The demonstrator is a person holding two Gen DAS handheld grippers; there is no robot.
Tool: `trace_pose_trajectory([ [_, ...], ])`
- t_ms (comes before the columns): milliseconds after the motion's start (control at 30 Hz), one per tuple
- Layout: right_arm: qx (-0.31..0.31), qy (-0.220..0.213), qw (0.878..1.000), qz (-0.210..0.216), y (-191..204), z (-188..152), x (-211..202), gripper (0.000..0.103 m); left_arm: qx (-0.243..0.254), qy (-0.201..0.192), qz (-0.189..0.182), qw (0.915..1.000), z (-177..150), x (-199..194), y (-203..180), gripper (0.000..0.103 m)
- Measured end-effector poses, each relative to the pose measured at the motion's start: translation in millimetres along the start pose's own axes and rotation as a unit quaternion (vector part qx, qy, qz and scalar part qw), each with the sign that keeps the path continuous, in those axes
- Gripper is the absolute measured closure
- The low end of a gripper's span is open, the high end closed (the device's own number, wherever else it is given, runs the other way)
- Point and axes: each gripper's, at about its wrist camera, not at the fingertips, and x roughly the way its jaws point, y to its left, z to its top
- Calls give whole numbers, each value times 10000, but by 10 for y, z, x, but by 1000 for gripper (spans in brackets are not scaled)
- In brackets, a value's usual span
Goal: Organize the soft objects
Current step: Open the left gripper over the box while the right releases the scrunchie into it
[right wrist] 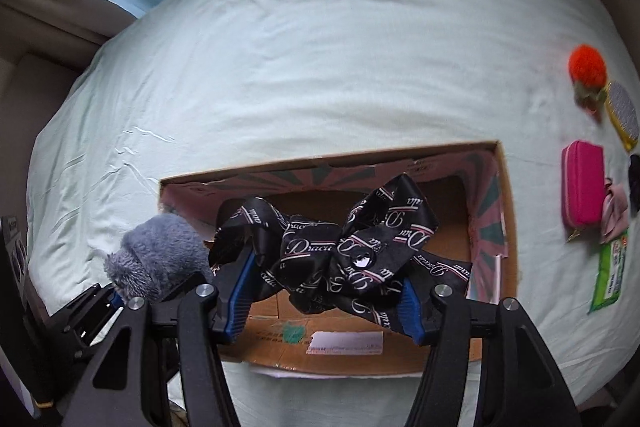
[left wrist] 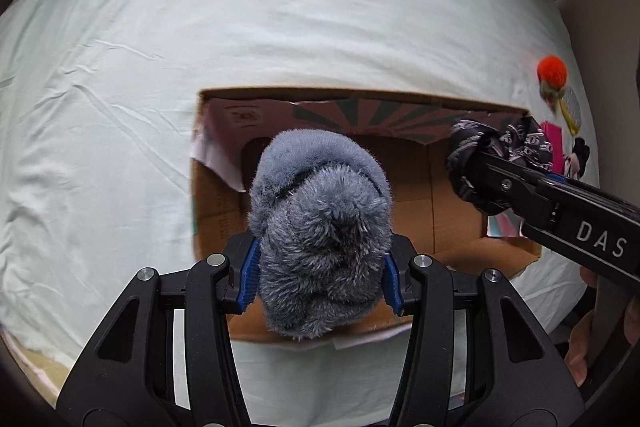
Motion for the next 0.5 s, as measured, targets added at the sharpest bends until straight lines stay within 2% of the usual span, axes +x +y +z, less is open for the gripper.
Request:
trace_pose_trajectory([
  [100, 170, 205, 9996, 97, -74, 35, 193, 44, 113, 159, -33, 9998, 38, 178, -61, 58],
  [333, 287, 384, 9988, 30, -172, 99, 421, 43, 180, 521, -23, 9985, 37, 471, -107, 58],
  [367, 298, 396, 9988, 39, -178, 107, 434, 43, 197, 544, -33, 9983, 51, 485, -113, 55],
  [400, 324, 407, 9986, 43, -178, 120, 450, 41, 253, 511, -76, 9983, 66, 481, -130, 49],
  [433, 354, 417, 9985, 47, -190, 130, 461, 39, 328, 399, -90, 9986, 79, 452, -156, 28],
  [467, 382, 430, 9983, 75, -208, 146, 473, 29, 406, 303, -84, 9987, 89, 421, -186, 3],
  [500, 380, 457, 9982, 98, -220, 156, 481, 12, 497, 215, 7, 9985, 104, 389, -218, 1],
])
